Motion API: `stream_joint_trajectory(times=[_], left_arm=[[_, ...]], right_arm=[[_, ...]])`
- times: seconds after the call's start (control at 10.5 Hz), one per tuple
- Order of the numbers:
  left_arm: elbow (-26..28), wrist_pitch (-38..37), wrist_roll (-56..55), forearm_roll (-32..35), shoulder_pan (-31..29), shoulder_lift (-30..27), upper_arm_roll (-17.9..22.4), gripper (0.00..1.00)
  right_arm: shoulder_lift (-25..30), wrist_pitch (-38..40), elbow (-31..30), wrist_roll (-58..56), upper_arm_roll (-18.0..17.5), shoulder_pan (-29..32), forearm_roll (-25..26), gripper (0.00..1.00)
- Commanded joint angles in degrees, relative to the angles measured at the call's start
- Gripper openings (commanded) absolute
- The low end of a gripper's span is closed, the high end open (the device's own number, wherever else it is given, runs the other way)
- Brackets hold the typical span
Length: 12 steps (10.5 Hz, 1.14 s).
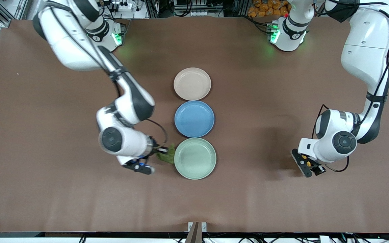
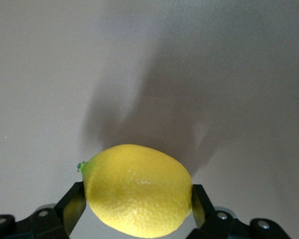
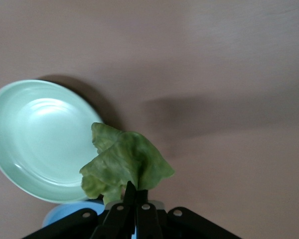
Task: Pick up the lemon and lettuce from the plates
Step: 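Lower the lemon and lettuce onto the table beside the plates with both grippers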
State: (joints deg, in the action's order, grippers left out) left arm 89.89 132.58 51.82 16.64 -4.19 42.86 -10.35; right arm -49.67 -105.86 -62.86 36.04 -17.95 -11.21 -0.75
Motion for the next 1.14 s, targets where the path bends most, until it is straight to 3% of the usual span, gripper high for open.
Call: stream_joint_trajectory(times=[0.0, 0.19, 0.28, 0.47, 0.57, 0.85, 1.04], left_arm=[[-1.29, 0.05, 0.65, -3.70, -0.03, -1.28, 0.06, 1.00], [-1.30, -0.12, 0.74, -7.64, -0.47, -3.65, 0.06, 1.00], [-1.30, -0.30, 0.57, -10.54, -0.73, -4.53, 0.06, 1.00], [-1.12, -1.35, -1.27, -14.69, -0.91, -7.78, 0.15, 1.00], [-1.21, -2.66, -4.93, -14.70, -0.47, -9.97, 0.41, 1.00], [-2.34, -8.45, -22.83, -14.18, 0.75, -14.20, 0.06, 1.00], [-5.15, -14.95, -35.23, -14.35, 3.64, -15.79, 0.06, 1.00]], right_arm=[[4.56, 3.90, -5.23, -8.15, -1.65, 4.86, 1.80, 0.00], [7.73, 3.56, -11.37, -14.39, -1.47, 8.38, 3.90, 0.00], [9.83, 3.30, -15.06, -17.03, -1.56, 9.96, 7.66, 0.00], [14.49, -2.90, -25.42, -24.31, -1.65, 15.40, 9.72, 0.00], [16.17, -6.34, -29.91, -26.44, -1.65, 17.25, 9.80, 0.00], [17.50, -7.78, -34.69, -30.22, -1.73, 20.68, 9.80, 0.00], [17.94, -8.65, -36.72, -31.55, -1.73, 22.54, 9.80, 0.08]])
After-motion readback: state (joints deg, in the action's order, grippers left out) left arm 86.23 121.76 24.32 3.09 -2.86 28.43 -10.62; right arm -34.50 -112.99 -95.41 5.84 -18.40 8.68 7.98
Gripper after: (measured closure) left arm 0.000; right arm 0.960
